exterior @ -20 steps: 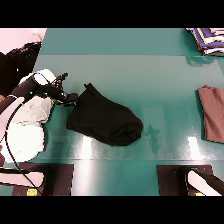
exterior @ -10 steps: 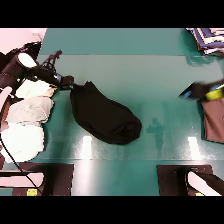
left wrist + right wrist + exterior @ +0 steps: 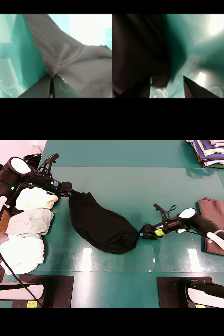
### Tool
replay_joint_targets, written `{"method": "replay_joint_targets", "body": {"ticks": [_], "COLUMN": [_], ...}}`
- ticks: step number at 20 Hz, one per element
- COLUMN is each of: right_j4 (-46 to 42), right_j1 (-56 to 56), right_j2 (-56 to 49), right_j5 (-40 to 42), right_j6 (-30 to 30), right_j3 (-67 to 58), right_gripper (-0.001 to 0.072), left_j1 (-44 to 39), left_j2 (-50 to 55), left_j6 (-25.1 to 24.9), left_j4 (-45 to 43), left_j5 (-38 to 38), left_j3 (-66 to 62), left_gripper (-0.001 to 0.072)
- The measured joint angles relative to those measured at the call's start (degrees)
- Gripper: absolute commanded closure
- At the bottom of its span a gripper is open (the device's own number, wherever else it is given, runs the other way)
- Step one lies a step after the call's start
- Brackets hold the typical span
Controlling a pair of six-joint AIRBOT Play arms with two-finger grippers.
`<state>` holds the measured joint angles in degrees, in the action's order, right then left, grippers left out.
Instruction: Fold the shirts.
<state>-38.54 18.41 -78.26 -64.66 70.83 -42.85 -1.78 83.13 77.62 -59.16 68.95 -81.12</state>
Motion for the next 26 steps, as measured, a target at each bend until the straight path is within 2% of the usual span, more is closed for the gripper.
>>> {"method": "replay_joint_targets", "body": {"ticks": [2, 3, 6, 10, 16, 22, 26], "right_j4": [0.85, 1.03, 0.20, -6.23, -19.19, -22.77, -24.13], "right_j1": [1.81, 2.54, 3.78, 1.62, -7.85, -14.64, -18.58], "right_j2": [-3.08, -4.28, -6.54, -4.20, 8.50, 21.42, 27.19], "right_j5": [0.83, 1.14, 1.60, 0.44, -5.44, -7.48, -8.83], "right_j6": [-0.52, -0.87, -2.23, -1.66, 2.03, 2.82, 2.97], "right_j3": [-2.05, -3.15, -6.69, -13.42, -31.04, -46.69, -54.53], "right_gripper": [0.0648, 0.0693, 0.0695, 0.0695, 0.0695, 0.0695, 0.0695], "left_j1": [0.00, 0.02, 0.00, 0.00, -0.02, -0.02, -0.02], "left_j2": [0.00, 0.00, 0.00, -2.89, -14.91, -25.51, -28.63], "left_j6": [0.00, 0.00, 0.00, 0.00, 0.02, 0.37, 3.19], "left_j4": [0.02, 0.00, 0.00, -0.04, -0.02, 0.90, 1.40], "left_j5": [0.13, 0.24, 0.90, 0.96, -0.37, -0.39, -0.42], "left_j3": [-0.07, -0.07, -0.11, -0.79, -11.85, -27.45, -35.39], "left_gripper": [0.0684, 0.0685, 0.0685, 0.0685, 0.0685, 0.0685, 0.0686]}}
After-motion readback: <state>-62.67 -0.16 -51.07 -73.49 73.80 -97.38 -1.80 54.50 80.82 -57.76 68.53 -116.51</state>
